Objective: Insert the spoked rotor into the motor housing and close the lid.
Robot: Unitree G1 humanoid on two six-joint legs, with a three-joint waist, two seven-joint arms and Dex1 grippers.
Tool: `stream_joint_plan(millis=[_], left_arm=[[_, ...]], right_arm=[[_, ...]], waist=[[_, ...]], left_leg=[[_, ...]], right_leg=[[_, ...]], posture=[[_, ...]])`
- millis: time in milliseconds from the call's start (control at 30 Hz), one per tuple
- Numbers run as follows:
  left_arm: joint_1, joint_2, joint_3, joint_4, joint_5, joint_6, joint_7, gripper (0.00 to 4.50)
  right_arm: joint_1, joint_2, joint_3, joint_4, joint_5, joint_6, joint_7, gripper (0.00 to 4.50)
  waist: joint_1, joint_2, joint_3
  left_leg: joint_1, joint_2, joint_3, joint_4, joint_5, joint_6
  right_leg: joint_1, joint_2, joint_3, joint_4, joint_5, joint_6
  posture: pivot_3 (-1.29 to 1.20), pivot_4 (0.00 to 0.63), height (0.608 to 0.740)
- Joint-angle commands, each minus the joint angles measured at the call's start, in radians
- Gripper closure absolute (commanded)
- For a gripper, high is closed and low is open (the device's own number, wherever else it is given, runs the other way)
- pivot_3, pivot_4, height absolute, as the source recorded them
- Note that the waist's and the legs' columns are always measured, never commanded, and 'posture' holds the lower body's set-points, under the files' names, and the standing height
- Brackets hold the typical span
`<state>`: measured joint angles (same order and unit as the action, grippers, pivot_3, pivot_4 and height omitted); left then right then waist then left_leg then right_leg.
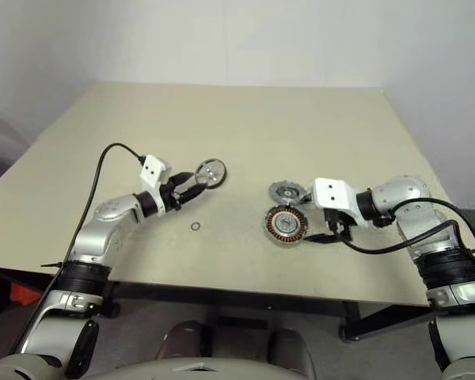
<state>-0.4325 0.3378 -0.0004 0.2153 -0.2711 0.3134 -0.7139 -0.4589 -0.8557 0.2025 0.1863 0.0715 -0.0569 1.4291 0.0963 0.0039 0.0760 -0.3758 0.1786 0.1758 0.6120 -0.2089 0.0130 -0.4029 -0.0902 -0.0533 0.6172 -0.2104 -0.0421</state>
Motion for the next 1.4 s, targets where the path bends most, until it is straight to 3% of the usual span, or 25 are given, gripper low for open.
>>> stream_joint_plan(millis=[33,800,1267,1400], left_arm=[[-0.014,0.004,0.019,-0.039,-0.011,-0.016,0.006,1.48],[0.0,-0.004,0.022,-0.044,-0.011,-0.026,0.03,1.48],[0.004,-0.007,0.021,-0.039,-0.009,-0.033,0.046,1.48],[-0.007,-0.011,0.018,-0.03,-0.005,-0.037,0.048,1.46]], right_arm=[[0.004,-0.024,0.019,-0.041,-0.02,-0.044,0.022,0.09],[-0.075,-0.044,0.105,-0.025,-0.196,-0.193,0.021,0.09],[-0.067,-0.096,0.093,-0.121,-0.184,-0.209,0.028,0.09],[-0.048,-0.101,0.099,-0.12,-0.193,-0.21,0.01,0.98]], waist=[[0.0,0.0,0.0],[-0.001,0.0,0.0],[0.0,0.0,0.0],[0.0,0.0,0.0]], left_leg=[[0.0,0.0,0.0,0.0,0.0,0.0],[0.002,0.0,0.0,0.0,0.0,0.0],[0.002,0.0,0.0,0.001,0.0,0.0],[0.002,0.0,0.0,0.001,0.001,0.0]], right_leg=[[0.0,0.0,0.0,0.0,0.0,0.0],[0.001,0.0,0.0,0.002,0.0,0.0],[0.001,0.0,0.0,0.003,0.0,0.0],[0.001,0.0,0.0,0.003,0.0,0.0]], posture=[[0.0,0.0,0.74],[0.0,0.0,0.74],[0.0,0.0,0.74],[0.0,0.0,0.74]])
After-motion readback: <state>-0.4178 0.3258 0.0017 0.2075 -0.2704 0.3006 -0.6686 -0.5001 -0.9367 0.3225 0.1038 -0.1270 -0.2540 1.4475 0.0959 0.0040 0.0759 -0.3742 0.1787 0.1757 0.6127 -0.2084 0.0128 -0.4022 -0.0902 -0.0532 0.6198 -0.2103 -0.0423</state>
